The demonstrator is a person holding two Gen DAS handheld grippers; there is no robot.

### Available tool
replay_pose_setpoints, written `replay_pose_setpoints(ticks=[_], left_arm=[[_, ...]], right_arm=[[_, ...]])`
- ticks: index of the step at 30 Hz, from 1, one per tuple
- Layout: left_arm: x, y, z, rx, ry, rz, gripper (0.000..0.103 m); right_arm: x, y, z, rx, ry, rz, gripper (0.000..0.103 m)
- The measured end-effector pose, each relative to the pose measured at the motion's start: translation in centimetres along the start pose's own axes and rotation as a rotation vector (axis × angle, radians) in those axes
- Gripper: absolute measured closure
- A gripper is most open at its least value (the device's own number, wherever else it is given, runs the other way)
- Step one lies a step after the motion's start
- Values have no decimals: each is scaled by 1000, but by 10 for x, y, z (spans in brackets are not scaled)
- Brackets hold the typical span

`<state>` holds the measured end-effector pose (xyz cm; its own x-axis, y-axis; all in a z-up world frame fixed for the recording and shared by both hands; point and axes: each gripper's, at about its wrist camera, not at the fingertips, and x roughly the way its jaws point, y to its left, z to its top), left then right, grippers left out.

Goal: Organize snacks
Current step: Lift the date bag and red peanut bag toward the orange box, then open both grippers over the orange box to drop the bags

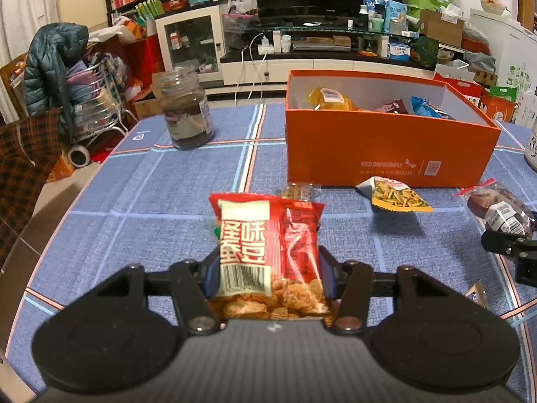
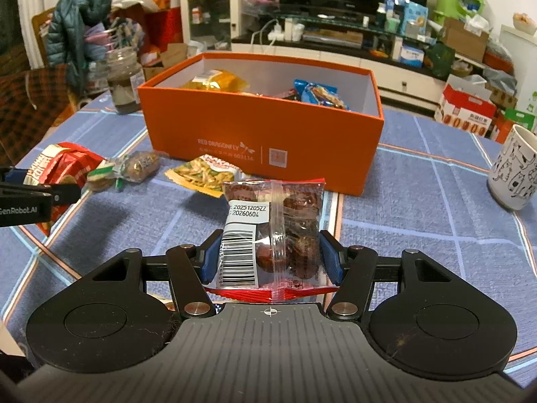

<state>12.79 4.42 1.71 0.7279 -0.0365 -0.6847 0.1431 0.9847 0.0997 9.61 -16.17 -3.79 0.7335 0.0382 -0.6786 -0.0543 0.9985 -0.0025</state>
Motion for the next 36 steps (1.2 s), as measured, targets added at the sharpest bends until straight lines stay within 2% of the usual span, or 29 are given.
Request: replay_pose_setpoints(ticks=[30, 36], left_arm=[[3, -8, 1, 18, 8, -6, 50], [-17, -5, 18, -9, -45, -72, 50]], right_arm=[[2, -3, -1, 13, 6, 5, 54], [-20, -3, 14, 29, -58, 41, 54]])
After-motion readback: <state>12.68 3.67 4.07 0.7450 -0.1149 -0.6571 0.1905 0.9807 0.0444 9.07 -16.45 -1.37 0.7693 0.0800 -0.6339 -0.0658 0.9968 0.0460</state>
